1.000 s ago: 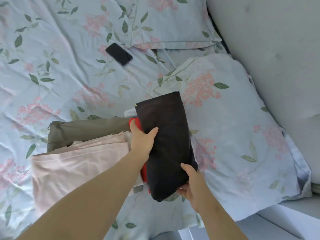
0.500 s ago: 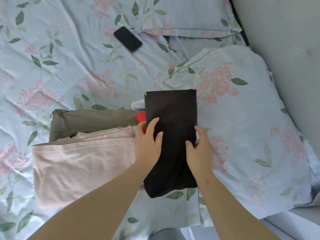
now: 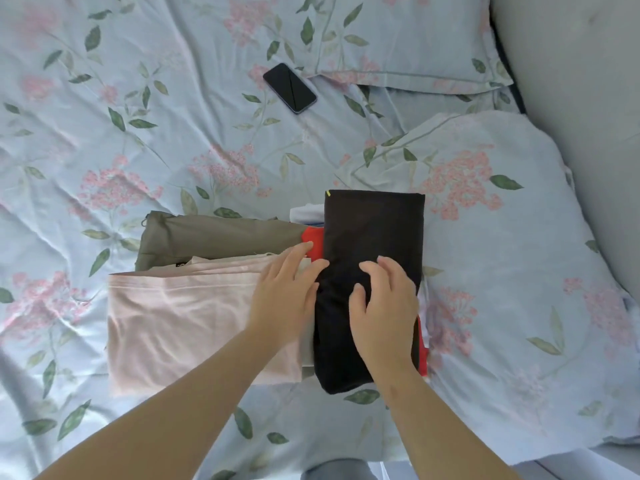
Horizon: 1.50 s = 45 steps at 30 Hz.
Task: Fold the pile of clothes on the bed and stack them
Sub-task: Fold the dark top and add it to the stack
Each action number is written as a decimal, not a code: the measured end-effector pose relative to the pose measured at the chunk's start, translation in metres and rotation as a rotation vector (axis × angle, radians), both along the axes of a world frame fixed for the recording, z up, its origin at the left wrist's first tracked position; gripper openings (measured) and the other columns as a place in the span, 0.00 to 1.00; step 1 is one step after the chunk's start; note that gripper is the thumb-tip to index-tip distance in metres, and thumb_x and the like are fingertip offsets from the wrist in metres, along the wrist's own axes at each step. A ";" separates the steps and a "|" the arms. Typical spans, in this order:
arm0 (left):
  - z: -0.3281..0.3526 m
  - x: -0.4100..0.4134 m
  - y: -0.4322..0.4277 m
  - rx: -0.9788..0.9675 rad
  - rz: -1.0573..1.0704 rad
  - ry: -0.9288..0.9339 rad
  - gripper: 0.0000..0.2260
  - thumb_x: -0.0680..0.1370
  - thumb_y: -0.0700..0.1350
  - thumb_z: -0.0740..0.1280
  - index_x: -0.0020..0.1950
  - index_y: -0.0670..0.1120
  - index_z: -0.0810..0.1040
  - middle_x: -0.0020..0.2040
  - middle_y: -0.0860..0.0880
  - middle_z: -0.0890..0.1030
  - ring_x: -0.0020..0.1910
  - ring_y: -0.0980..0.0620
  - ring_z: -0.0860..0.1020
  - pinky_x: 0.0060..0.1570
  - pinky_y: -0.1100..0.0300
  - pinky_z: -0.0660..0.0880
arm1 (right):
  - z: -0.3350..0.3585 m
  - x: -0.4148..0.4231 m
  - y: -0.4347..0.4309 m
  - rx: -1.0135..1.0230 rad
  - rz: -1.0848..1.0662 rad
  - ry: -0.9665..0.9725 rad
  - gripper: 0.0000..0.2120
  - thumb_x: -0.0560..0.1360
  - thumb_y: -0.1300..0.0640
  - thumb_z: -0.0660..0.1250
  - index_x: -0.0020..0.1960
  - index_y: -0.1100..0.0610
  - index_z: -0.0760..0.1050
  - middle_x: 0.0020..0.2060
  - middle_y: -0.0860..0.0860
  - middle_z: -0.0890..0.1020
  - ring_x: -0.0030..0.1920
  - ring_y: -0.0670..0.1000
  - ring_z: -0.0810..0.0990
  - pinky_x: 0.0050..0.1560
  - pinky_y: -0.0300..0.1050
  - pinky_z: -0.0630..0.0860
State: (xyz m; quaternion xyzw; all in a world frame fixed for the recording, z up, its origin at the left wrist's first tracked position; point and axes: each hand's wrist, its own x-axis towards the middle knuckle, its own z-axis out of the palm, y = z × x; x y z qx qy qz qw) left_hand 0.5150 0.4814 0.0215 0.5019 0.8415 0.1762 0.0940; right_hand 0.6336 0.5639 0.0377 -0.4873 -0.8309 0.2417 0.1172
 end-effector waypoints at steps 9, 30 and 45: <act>-0.028 -0.074 -0.152 -0.513 0.417 0.010 0.35 0.72 0.70 0.52 0.76 0.57 0.53 0.78 0.49 0.47 0.76 0.45 0.43 0.71 0.39 0.44 | -0.030 -0.058 -0.086 -0.521 0.018 -0.189 0.33 0.75 0.44 0.65 0.74 0.52 0.56 0.70 0.50 0.66 0.67 0.54 0.68 0.64 0.49 0.66; -0.125 -0.171 -0.170 -0.134 0.835 -1.031 0.58 0.48 0.69 0.73 0.74 0.58 0.54 0.71 0.50 0.65 0.68 0.44 0.66 0.67 0.43 0.66 | -0.127 -0.104 -0.075 -0.728 -0.538 -0.196 0.53 0.61 0.29 0.69 0.72 0.61 0.56 0.68 0.59 0.65 0.66 0.61 0.67 0.64 0.53 0.64; -0.122 -0.177 -0.188 0.023 0.808 -1.347 0.48 0.51 0.62 0.78 0.67 0.59 0.63 0.58 0.58 0.75 0.56 0.56 0.76 0.51 0.58 0.75 | -0.121 -0.102 -0.073 -0.941 -0.191 0.069 0.32 0.71 0.37 0.66 0.71 0.42 0.63 0.65 0.39 0.72 0.65 0.45 0.70 0.69 0.44 0.63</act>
